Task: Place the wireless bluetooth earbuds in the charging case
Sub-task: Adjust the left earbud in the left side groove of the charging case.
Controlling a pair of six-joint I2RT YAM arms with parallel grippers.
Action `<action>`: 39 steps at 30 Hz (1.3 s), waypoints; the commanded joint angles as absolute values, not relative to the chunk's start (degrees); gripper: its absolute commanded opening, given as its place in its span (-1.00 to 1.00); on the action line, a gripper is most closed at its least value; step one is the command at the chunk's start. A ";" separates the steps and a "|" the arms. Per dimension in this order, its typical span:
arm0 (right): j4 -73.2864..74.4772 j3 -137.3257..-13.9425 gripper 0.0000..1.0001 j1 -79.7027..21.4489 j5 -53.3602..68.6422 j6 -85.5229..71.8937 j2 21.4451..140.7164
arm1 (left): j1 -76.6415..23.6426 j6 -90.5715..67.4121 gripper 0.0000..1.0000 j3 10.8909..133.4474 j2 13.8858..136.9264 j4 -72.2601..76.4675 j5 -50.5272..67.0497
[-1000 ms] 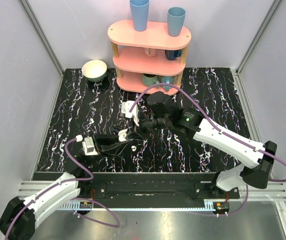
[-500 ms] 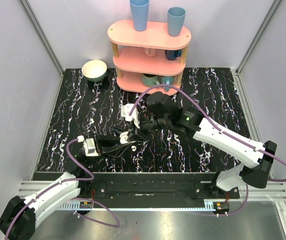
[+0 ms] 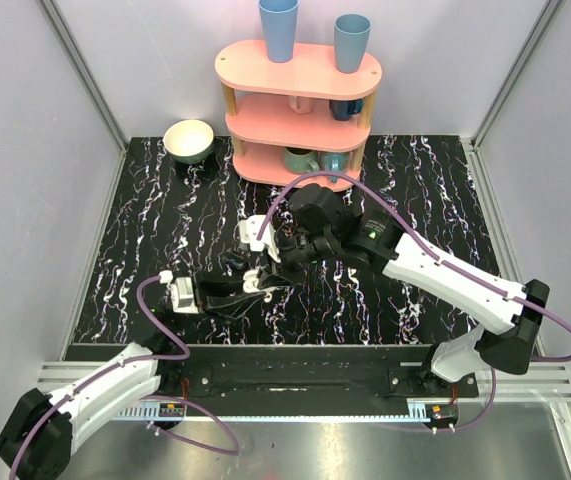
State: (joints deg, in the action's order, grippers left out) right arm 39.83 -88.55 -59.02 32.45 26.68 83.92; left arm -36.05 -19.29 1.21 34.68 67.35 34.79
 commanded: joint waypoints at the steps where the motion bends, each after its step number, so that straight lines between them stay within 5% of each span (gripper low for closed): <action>1: 43.59 -90.70 -0.64 -59.06 31.55 29.18 86.04 | -36.30 -21.27 -1.00 -1.50 35.59 83.14 38.85; 15: 48.51 -92.46 -0.55 -60.12 31.90 29.71 88.42 | -36.30 -21.27 -1.00 -1.93 36.04 85.34 37.09; 31: 45.90 -91.50 -0.14 -60.73 29.98 28.66 83.68 | -36.30 -20.48 -1.00 -2.11 35.51 83.41 35.51; 39: 38.67 -87.28 -0.20 -60.73 29.27 26.81 79.28 | -36.30 -20.48 -1.00 -2.02 34.98 82.62 35.33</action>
